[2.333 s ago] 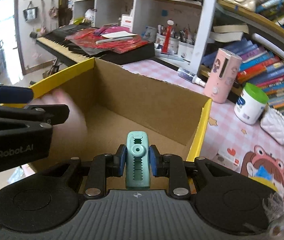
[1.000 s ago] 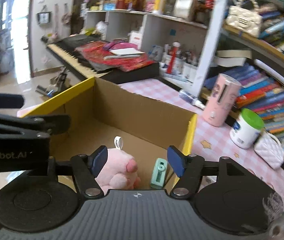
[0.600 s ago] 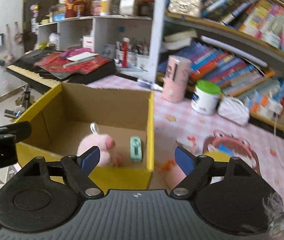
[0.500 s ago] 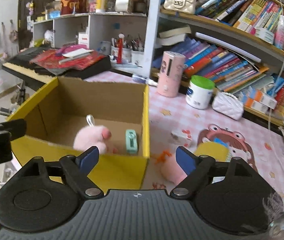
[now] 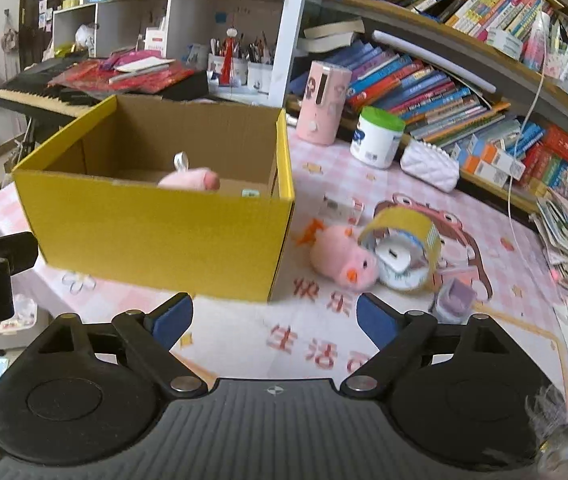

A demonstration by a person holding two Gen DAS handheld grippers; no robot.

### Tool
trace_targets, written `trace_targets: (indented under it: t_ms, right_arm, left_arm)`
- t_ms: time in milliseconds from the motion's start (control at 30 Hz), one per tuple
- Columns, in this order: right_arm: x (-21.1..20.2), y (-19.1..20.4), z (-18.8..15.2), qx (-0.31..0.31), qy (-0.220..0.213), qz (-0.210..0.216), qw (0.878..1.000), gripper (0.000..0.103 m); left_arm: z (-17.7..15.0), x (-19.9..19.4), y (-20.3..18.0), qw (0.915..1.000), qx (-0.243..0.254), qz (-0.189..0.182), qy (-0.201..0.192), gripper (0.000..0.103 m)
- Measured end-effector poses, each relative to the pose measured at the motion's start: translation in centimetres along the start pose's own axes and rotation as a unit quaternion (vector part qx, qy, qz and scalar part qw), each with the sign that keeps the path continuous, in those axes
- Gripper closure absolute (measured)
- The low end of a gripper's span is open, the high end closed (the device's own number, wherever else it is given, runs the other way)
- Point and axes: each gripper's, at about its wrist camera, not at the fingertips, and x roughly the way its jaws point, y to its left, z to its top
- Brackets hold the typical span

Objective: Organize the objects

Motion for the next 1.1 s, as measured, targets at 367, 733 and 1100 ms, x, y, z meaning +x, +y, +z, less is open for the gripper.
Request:
trace_targets:
  t_ms: [367,733,1100]
  right_arm:
    - [-2.4,1.1,-3.5,0.002,0.027,-0.027,0.999,0.002]
    - [-4.4,1.4,-5.7,0.014,0.037,-0.040,0.998,0.000]
    - [-6.2,-0.2,-7.6,0.051,0.044,-0.070,0.995,0.000]
  left_arm:
    - [-2.8,-2.3,0.5,0.9995,0.018,-0.001,0.025,0.005]
    - [-4.3,-3.7,0.8,0.9988,0.033,-0.012,0.035,0.005]
    - [-5.4,-4.6,-0.7,0.9959,0.061,-0.051,0.043,0.004]
